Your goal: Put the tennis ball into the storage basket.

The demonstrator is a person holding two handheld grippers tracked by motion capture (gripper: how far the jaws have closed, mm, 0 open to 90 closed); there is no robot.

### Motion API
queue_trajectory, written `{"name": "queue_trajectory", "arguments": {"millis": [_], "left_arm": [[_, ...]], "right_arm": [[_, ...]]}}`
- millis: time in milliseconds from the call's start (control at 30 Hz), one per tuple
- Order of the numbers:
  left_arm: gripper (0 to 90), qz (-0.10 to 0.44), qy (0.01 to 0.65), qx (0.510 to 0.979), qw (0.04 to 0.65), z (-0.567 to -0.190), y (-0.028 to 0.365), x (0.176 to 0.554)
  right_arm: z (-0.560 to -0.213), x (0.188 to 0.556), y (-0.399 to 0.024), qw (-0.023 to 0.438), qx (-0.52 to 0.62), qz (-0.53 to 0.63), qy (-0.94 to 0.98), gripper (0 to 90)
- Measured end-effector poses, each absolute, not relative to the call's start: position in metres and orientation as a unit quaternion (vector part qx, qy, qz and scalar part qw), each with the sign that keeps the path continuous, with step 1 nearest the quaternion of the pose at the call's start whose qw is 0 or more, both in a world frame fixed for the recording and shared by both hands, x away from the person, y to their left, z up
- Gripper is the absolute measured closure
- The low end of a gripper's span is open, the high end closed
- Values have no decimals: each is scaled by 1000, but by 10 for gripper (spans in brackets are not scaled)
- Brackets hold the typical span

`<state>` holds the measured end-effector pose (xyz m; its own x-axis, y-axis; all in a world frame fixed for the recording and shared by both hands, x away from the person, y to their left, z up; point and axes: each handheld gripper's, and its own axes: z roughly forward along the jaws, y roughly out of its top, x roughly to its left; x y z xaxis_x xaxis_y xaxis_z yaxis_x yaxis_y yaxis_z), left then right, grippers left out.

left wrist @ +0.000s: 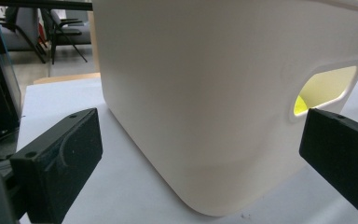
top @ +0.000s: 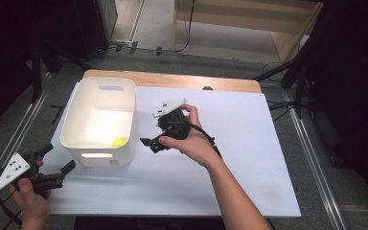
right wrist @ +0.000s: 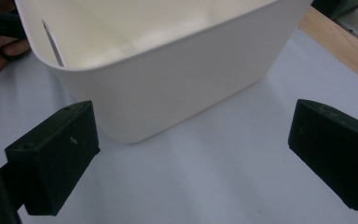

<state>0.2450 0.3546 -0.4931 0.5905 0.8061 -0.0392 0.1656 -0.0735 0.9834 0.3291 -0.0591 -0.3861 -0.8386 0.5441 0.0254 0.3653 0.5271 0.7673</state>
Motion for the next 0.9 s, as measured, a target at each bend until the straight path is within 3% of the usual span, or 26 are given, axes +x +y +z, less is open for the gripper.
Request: {"name": "queue_trajectory", "arguments": {"millis": [900], "left_arm": [[0,280,359,679,577,-493,354,245]], "right_arm": [[-437,296,-152,163,315,452,818,9]]}}
